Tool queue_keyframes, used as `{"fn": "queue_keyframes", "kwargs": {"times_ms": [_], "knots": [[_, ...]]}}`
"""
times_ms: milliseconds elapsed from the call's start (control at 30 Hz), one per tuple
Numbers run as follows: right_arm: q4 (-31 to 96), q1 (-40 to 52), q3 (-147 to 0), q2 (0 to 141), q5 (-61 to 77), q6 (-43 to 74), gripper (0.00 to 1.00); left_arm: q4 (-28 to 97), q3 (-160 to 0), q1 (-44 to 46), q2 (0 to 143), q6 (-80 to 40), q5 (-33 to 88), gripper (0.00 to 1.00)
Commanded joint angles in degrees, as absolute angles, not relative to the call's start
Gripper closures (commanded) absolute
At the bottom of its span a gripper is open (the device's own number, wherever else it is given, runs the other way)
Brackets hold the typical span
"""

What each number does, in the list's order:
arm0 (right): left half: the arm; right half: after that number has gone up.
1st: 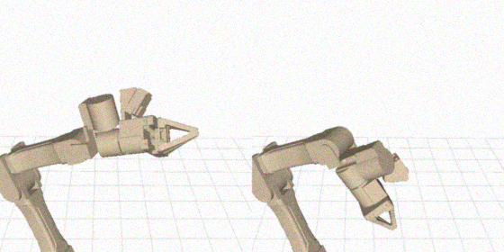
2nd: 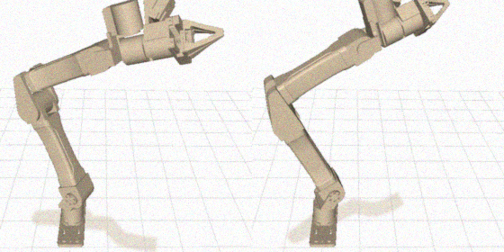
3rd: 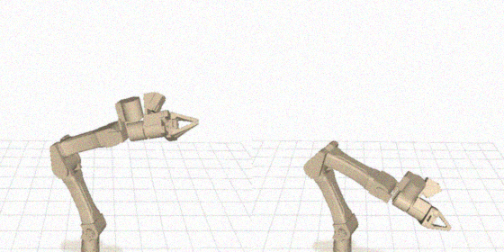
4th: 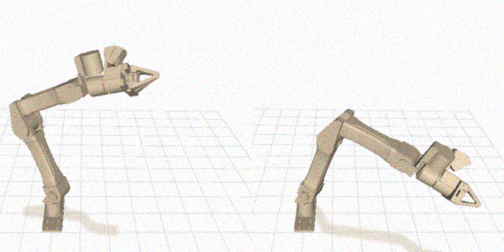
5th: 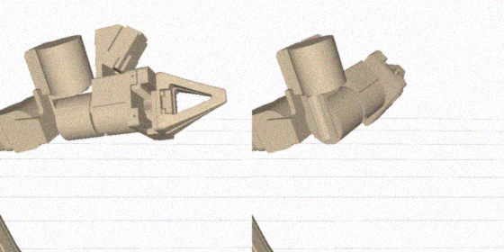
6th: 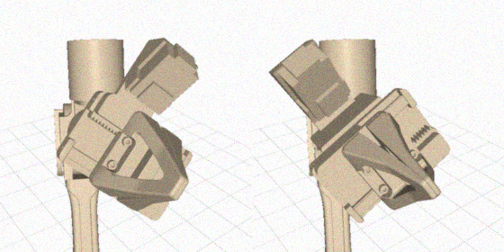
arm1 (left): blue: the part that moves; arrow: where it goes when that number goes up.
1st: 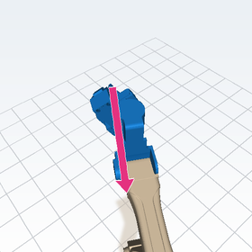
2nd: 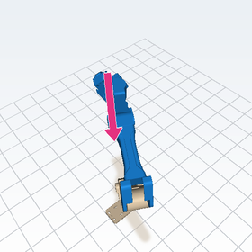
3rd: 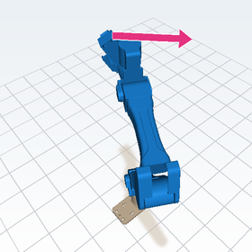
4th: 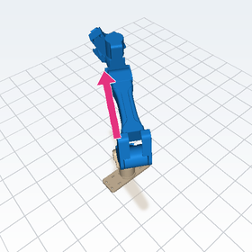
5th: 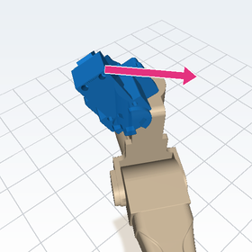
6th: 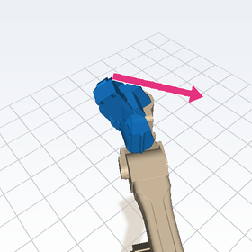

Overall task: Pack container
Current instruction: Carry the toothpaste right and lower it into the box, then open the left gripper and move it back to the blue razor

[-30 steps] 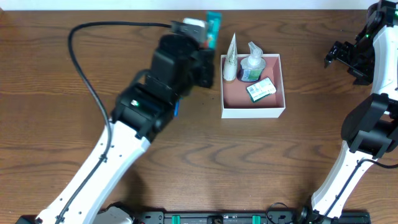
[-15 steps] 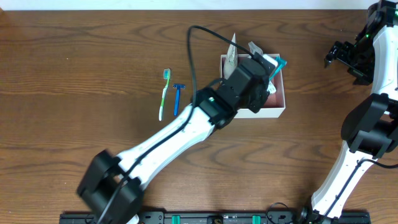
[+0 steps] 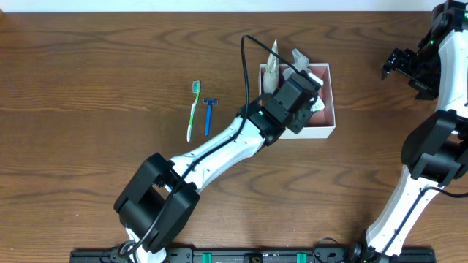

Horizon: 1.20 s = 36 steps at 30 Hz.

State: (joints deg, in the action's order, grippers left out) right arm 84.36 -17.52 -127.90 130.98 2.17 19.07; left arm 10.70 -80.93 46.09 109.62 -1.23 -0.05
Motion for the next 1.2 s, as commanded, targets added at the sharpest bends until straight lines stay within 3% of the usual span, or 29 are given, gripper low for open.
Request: {"fn": "queue_keyframes", "kwargs": {"times_ms": [0, 67, 300, 500, 767, 967, 1167], "knots": [[84.4, -17.56, -127.81, 130.15, 2.39, 19.88, 0.01, 10.57, -81.54, 45.1, 110.8, -0.45, -1.15, 0.66], [84.4, -17.56, -127.81, 130.15, 2.39, 19.88, 0.01, 10.61, -81.54, 44.75, 110.93, -0.45, -1.15, 0.57], [84.4, -17.56, -127.81, 130.15, 2.39, 19.88, 0.01, 10.72, -81.56, 44.64, 108.57, -0.43, -1.15, 0.46], [84.4, -17.56, -127.81, 130.15, 2.42, 19.88, 0.01, 17.12, -81.58, 44.62, 97.1, -0.45, -1.17, 0.34], [84.4, -17.56, -127.81, 130.15, 2.39, 19.88, 0.01, 40.42, -81.56, 39.4, 83.46, -6.31, -17.19, 0.33], [84.4, -17.56, -127.81, 130.15, 2.39, 19.88, 0.01, 47.81, -80.6, 29.74, 86.46, -12.51, -17.02, 0.33], [84.4, -17.58, -127.81, 130.15, 2.39, 19.88, 0.01, 46.85, -80.42, 22.79, 94.87, -12.78, -10.55, 0.33]]}}
